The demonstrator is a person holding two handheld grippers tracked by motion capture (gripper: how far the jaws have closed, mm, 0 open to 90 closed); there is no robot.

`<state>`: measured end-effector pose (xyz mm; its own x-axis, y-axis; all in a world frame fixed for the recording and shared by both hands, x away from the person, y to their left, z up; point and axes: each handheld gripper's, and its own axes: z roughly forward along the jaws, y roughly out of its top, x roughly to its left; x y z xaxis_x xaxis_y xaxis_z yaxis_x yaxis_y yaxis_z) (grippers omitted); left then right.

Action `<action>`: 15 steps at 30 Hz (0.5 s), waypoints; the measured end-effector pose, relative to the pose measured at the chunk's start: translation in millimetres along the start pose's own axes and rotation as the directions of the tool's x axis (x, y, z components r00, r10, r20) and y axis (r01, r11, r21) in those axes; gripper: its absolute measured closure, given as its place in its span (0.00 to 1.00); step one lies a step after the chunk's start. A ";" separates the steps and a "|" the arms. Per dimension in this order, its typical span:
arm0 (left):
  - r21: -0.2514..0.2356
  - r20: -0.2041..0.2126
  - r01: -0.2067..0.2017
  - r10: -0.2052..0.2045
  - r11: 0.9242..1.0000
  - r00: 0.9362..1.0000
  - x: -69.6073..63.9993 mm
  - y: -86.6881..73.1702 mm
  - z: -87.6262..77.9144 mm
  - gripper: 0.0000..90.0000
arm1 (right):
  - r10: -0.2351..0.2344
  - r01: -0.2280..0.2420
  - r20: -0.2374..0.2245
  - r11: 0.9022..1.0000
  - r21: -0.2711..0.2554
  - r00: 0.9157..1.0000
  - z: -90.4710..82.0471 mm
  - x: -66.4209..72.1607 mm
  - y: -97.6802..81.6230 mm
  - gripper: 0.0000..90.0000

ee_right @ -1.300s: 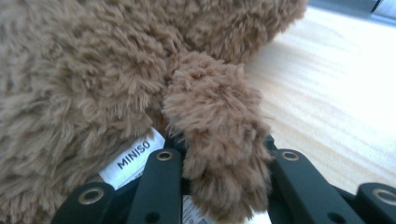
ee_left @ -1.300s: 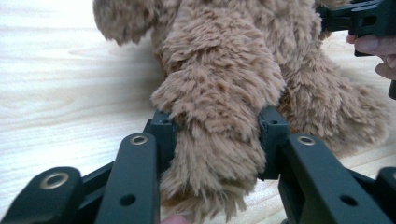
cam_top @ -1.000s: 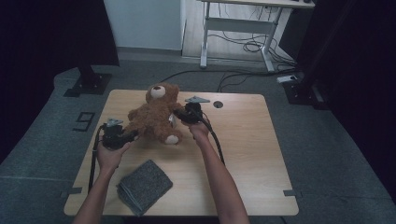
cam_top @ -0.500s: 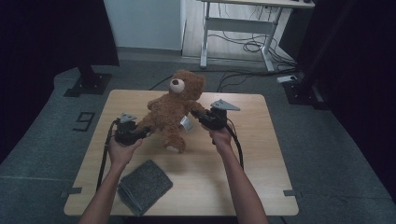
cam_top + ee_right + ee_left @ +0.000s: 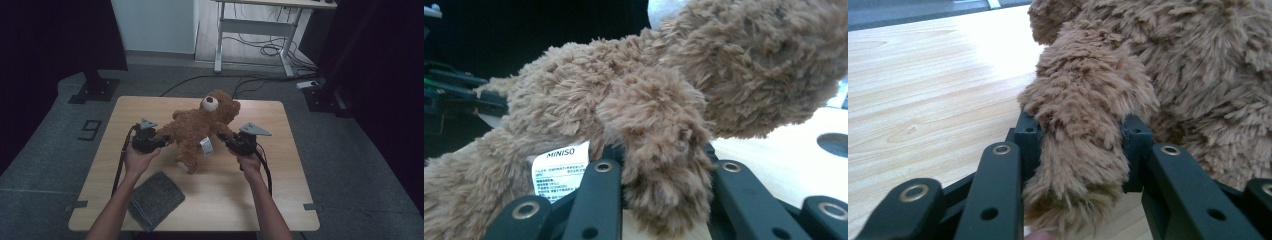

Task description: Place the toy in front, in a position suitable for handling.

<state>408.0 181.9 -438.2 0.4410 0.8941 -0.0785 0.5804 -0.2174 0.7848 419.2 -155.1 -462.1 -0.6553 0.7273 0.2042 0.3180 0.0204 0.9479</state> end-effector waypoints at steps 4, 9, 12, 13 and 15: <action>0.011 0.002 -0.016 0.016 1.000 1.000 -3.3 0.7 1.9 0.70 | 0.002 -0.002 0.002 1.000 0.007 1.000 -6.0 0.7 -7.2 0.82; 0.012 0.014 -0.014 0.014 1.000 1.000 -5.3 1.4 3.9 0.70 | 0.004 -0.004 0.001 1.000 0.009 1.000 -12.3 0.5 -11.6 0.82; 0.018 0.020 -0.021 0.020 1.000 1.000 -7.2 2.7 5.2 0.70 | 0.001 -0.001 0.001 1.000 0.015 1.000 -17.3 1.4 -15.3 0.82; 0.019 0.022 -0.023 0.023 1.000 0.999 -7.5 3.5 5.3 0.70 | -0.002 0.002 0.000 1.000 0.016 1.000 -19.0 1.6 -16.7 0.82; 0.016 0.027 -0.023 0.023 1.000 0.999 -8.3 4.6 5.4 0.70 | 0.005 -0.005 -0.011 1.000 0.009 1.000 -24.4 1.2 -21.3 0.82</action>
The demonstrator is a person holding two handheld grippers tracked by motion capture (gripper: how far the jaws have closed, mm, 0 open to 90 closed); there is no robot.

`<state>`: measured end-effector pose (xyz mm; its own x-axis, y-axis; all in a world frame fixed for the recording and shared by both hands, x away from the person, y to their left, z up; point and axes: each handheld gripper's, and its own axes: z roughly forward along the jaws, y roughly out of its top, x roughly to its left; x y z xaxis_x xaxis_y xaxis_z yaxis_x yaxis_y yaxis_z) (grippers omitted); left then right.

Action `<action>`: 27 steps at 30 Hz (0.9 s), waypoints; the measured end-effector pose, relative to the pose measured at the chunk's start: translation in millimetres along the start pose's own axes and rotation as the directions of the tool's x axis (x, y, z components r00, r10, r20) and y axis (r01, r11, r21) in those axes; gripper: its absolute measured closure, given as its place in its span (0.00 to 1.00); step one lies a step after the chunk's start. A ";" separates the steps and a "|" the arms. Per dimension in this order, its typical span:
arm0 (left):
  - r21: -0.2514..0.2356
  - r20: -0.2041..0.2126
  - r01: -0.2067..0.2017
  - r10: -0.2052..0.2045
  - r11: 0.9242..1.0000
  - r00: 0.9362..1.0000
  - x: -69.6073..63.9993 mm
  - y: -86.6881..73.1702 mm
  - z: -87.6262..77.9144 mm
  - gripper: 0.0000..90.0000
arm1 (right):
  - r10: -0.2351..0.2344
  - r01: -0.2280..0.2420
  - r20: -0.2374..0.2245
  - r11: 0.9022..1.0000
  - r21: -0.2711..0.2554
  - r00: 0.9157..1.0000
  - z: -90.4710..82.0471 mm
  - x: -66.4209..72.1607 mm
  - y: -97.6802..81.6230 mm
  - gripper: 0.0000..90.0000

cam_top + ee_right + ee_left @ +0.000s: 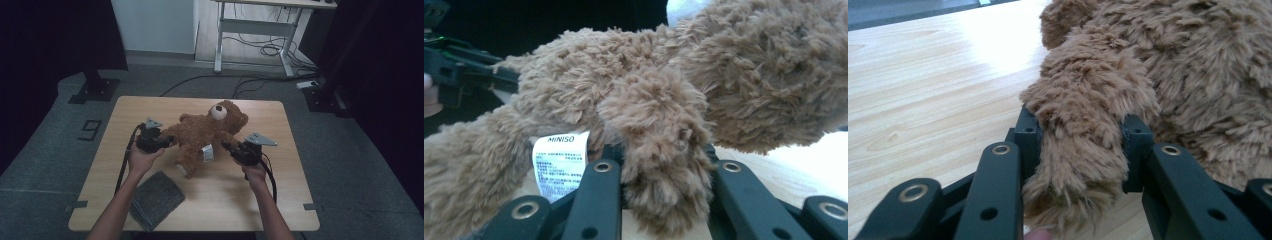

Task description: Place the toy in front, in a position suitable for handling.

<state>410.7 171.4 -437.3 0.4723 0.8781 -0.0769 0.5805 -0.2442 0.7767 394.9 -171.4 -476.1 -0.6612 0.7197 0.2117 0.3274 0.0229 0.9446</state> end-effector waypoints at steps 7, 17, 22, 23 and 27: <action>0.010 0.024 -0.007 0.007 1.000 1.000 -4.2 3.0 6.7 0.69 | -0.005 0.005 -0.013 1.000 -0.015 1.000 -14.2 1.8 -10.5 0.82; 0.030 0.027 -0.035 0.034 0.999 0.999 -18.9 15.2 34.9 0.69 | 0.019 -0.019 -0.028 1.000 -0.005 0.999 -28.7 6.7 -38.4 0.81; 0.046 0.017 -0.037 0.036 0.998 0.999 -20.7 15.8 46.0 0.69 | 0.030 -0.030 -0.035 1.000 0.003 0.999 -27.2 9.6 -50.0 0.81; 0.052 0.012 -0.043 0.042 0.998 0.999 -20.7 15.6 49.5 0.68 | 0.021 -0.020 -0.039 1.000 0.015 0.999 -24.8 12.3 -54.8 0.81; 0.106 -0.008 -0.068 0.069 0.992 0.998 -23.0 11.7 66.7 0.67 | 0.010 -0.008 -0.029 0.998 0.068 1.000 -16.8 14.0 -64.4 0.81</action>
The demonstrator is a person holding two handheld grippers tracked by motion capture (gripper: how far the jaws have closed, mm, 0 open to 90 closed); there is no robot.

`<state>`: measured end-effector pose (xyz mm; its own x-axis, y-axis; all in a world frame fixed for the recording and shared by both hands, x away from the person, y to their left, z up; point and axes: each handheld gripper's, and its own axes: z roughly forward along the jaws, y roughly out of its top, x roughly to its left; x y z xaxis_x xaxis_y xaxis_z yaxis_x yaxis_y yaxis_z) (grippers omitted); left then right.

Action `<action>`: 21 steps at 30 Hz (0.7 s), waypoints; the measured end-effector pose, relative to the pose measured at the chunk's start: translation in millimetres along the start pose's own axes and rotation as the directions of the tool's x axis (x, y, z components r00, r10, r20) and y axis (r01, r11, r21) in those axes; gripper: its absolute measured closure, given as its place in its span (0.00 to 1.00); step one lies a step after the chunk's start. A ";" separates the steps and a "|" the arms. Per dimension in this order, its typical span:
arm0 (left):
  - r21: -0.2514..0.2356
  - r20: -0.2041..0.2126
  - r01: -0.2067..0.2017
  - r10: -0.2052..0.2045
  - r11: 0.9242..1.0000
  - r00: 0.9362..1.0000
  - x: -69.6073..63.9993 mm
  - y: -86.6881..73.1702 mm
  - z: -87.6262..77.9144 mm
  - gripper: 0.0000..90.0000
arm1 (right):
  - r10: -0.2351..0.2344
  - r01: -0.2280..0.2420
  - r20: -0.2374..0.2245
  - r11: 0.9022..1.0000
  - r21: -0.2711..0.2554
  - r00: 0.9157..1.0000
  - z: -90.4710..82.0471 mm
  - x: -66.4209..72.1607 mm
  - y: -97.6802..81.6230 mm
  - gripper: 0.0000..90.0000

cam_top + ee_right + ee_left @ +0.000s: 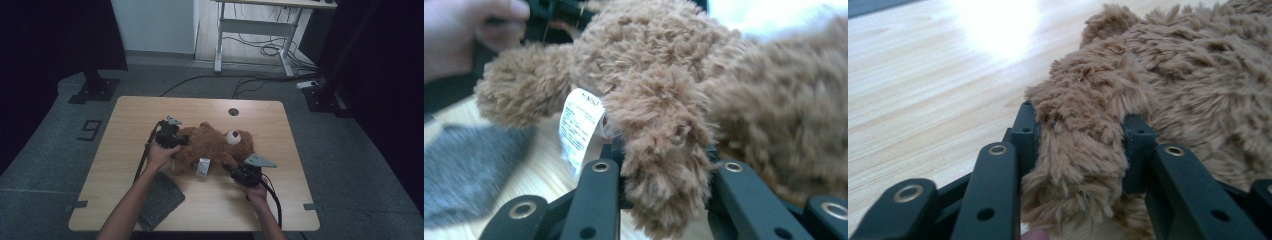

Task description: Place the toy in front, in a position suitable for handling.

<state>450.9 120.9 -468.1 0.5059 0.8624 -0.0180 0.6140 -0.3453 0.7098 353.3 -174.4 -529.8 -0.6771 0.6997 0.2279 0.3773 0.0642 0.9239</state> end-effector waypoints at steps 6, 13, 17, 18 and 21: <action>-0.005 -0.002 0.017 -0.017 1.000 1.000 2.0 -0.6 5.6 0.63 | 0.023 -0.023 -0.011 1.000 0.003 1.000 3.5 -2.5 -5.8 0.80; 0.046 0.011 0.017 -0.017 0.999 1.000 11.8 -3.8 -8.8 0.40 | 0.002 -0.003 0.058 1.000 0.025 0.998 3.4 -5.5 -10.0 0.75; -0.001 0.026 0.059 -0.059 0.998 0.998 21.6 -13.6 -31.4 0.33 | 0.024 -0.028 0.103 0.999 0.038 0.994 2.1 -11.0 -14.4 0.75; -0.009 0.026 0.065 -0.065 0.998 0.998 24.1 -17.4 -38.9 0.33 | 0.024 -0.028 0.103 0.999 0.038 0.994 2.1 -11.0 -14.4 0.75; -0.040 0.008 0.077 -0.077 0.996 0.997 27.8 -32.3 -58.5 0.33 | 0.028 -0.033 0.107 0.998 0.044 0.994 2.3 -10.6 -14.7 0.76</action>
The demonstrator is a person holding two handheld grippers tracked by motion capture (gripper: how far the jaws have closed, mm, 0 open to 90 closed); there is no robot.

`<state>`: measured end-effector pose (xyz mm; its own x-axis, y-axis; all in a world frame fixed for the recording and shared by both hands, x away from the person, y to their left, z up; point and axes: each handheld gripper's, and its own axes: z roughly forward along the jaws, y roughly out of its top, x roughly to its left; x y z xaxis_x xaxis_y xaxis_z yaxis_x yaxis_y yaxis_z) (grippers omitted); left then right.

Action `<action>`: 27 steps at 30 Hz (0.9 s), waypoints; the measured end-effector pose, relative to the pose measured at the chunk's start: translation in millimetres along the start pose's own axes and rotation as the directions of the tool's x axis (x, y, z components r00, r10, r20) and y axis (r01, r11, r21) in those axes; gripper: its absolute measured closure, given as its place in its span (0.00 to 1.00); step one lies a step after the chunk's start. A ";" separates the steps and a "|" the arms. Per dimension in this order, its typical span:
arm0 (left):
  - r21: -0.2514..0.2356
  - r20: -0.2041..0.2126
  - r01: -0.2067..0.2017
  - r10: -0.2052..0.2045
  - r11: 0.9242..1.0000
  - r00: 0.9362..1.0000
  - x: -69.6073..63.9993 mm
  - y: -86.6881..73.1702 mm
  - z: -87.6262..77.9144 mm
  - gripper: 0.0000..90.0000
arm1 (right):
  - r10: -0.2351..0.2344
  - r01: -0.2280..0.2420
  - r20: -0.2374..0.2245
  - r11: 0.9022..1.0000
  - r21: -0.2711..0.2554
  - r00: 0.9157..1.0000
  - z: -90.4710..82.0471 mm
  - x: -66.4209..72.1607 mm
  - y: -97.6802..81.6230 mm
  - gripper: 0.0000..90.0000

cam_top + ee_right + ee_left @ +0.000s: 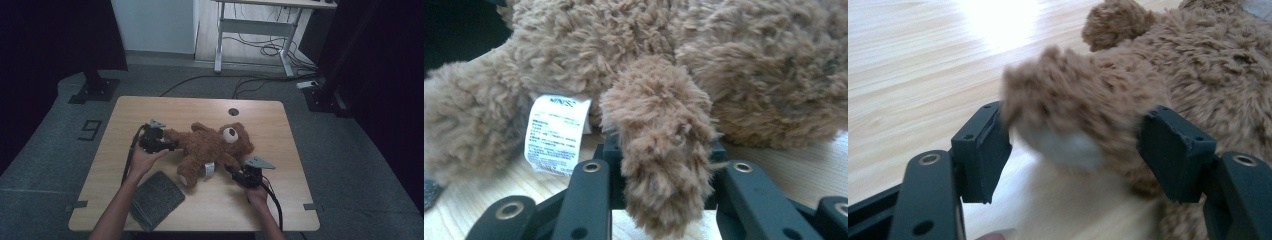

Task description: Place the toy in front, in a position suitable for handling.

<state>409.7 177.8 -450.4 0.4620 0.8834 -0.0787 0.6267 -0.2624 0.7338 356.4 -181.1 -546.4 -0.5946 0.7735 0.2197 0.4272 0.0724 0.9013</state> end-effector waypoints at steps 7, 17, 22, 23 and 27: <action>-0.003 0.022 0.034 -0.034 0.999 0.999 -7.6 -31.6 -19.9 0.35 | -0.012 0.012 -0.001 1.000 0.000 1.000 -2.8 6.3 3.1 0.76; 0.034 0.174 -0.054 0.047 0.998 0.984 -52.6 -27.5 8.6 0.38 | -0.014 0.014 -0.003 1.000 0.011 1.000 -4.4 7.5 2.8 0.76; 0.043 0.173 -0.049 0.041 0.998 0.984 -57.2 -24.2 25.8 0.41 | -0.003 0.003 -0.018 1.000 0.009 1.000 -5.5 8.9 2.0 0.76; 0.044 0.172 -0.033 0.025 0.998 0.985 -56.3 -21.9 31.6 0.41 | 0.007 -0.007 -0.034 1.000 0.004 0.999 -6.4 10.4 1.1 0.77; 0.041 0.180 -0.006 -0.001 0.999 0.984 -51.3 -16.4 35.7 0.40 | -0.003 0.003 -0.042 1.000 0.001 0.999 -6.4 13.4 1.4 0.77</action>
<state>398.1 122.9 -482.5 0.5669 0.7992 -0.1997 0.6488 -0.2837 0.7061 344.7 -174.7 -539.8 -0.6237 0.7463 0.2325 0.4265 0.0756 0.9013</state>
